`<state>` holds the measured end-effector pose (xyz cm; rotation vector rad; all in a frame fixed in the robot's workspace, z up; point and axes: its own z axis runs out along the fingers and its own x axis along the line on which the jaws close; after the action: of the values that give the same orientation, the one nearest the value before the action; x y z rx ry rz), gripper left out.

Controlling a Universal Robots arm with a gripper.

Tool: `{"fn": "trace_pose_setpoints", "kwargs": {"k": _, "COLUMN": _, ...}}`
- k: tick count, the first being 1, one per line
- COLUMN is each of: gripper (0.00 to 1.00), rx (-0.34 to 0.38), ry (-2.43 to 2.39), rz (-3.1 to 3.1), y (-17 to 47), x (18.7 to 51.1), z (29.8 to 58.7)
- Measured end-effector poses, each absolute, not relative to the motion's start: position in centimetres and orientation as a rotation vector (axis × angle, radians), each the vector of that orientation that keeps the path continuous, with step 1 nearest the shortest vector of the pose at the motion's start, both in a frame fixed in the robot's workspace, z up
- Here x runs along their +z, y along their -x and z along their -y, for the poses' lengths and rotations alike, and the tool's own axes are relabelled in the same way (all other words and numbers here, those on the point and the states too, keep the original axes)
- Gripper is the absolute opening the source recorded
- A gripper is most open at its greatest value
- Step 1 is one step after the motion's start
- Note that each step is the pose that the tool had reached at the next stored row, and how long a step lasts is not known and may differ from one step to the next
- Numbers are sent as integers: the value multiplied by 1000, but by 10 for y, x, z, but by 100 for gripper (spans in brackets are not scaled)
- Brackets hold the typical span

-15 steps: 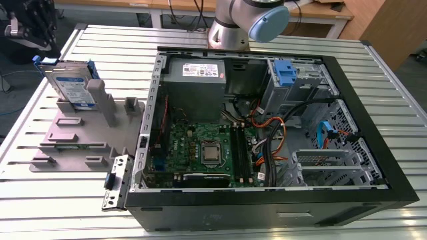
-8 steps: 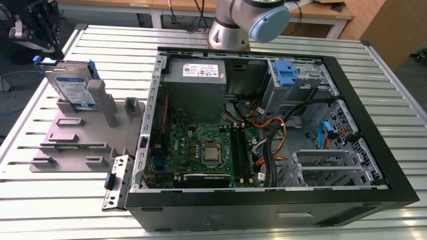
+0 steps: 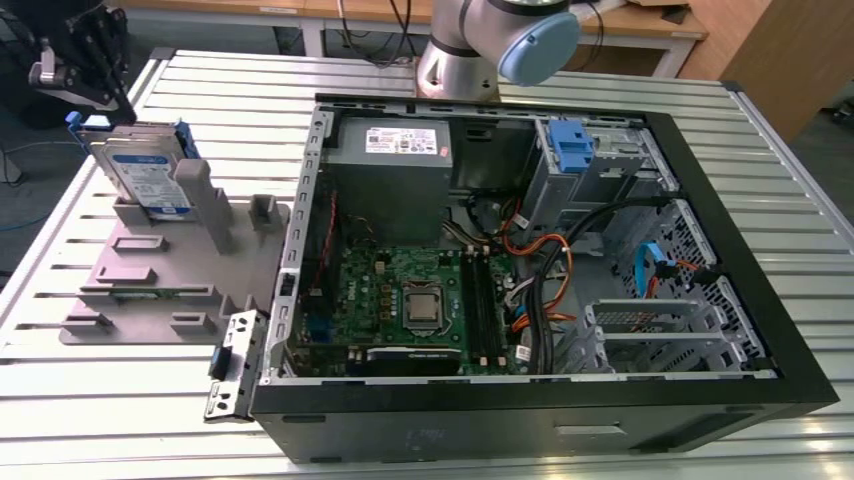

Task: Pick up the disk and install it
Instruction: 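Pick up the disk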

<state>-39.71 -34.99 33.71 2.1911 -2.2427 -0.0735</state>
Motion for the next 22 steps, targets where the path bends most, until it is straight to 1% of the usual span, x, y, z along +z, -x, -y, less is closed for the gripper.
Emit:
{"fn": "trace_pose_setpoints", "kwargs": {"k": 19, "gripper": 11, "rx": -75, "ry": -2180, "rz": 2255, "y": 397, "x": 334, "z": 346}}
{"fn": "trace_pose_setpoints", "kwargs": {"k": 21, "gripper": 11, "rx": -75, "ry": -2180, "rz": 2255, "y": 397, "x": 334, "z": 346}}
{"fn": "trace_pose_setpoints", "kwargs": {"k": 22, "gripper": 17, "rx": -75, "ry": -2180, "rz": 2255, "y": 397, "x": 334, "z": 346}}
